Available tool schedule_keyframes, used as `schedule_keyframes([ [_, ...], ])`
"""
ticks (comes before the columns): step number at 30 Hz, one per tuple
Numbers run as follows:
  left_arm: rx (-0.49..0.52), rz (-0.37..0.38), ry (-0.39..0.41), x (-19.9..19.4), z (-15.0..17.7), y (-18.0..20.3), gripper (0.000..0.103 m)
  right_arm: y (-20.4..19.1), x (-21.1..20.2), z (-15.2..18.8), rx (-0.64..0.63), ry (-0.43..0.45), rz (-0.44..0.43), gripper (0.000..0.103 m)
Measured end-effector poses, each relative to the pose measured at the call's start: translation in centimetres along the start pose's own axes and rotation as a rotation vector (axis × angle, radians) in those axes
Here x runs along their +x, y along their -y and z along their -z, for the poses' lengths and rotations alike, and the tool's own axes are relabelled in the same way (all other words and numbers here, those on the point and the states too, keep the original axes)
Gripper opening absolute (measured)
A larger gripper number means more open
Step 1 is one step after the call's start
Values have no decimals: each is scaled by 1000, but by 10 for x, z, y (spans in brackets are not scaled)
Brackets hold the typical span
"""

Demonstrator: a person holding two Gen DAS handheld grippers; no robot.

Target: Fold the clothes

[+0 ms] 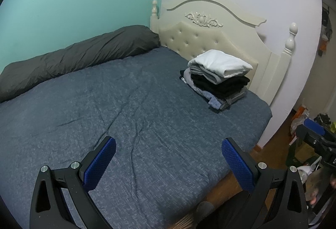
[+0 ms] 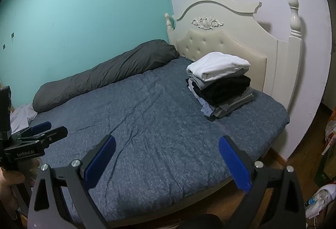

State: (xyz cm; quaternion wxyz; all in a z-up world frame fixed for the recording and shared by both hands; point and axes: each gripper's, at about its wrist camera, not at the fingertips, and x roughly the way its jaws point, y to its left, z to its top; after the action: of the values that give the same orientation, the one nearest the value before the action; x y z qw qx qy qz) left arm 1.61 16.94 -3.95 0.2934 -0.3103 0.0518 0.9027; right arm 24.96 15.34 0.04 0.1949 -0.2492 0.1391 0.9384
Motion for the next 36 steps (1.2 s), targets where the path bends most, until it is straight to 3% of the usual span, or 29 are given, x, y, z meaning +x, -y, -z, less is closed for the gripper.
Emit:
schedule_keyframes([
  [36, 22, 29, 41, -5, 3, 1, 103, -5, 4, 5, -14, -1, 5, 99],
])
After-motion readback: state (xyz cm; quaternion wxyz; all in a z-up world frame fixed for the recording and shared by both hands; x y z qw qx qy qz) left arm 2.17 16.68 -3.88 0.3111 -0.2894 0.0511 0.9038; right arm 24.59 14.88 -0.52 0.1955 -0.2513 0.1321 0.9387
